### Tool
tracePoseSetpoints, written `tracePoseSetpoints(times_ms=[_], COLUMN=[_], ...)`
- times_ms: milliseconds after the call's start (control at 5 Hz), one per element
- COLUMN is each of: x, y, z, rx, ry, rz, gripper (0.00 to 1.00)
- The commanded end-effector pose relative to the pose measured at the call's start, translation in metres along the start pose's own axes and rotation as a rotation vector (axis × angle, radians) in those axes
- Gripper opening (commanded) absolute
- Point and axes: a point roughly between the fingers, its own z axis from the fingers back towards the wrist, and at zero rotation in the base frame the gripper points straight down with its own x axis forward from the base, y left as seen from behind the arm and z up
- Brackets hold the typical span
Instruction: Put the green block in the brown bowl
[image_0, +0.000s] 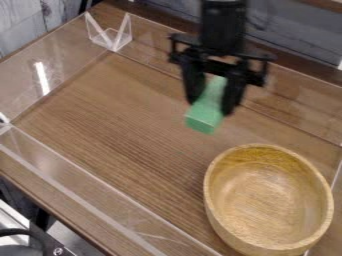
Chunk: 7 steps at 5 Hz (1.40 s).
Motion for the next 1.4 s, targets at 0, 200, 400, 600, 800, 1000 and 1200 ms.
tracePoseSetpoints(times_ms=[0, 200, 400, 600, 800, 1000, 1200], x=[-0.012, -0.016, -0.015, -0.016, -0.017, -0.017, -0.018], y=[-0.051, -0.082, -0.084, -0.080, -0.075, -0.071, -0.068], z=[0.008, -0.008, -0.026, -0.033, -0.032, -0.030, -0.030], rx=[-0.018, -0.013, -0.013, -0.018, -0.023, -0.028, -0.032], ry=[-0.070, -0.092, -0.110, -0.116, -0.122, -0.127, -0.133], rz=[-0.034, -0.047, -0.038, -0.032, -0.016, 0.001, 0.014], gripper=[0.00, 0.00, 0.00, 0.00, 0.00, 0.00, 0.00])
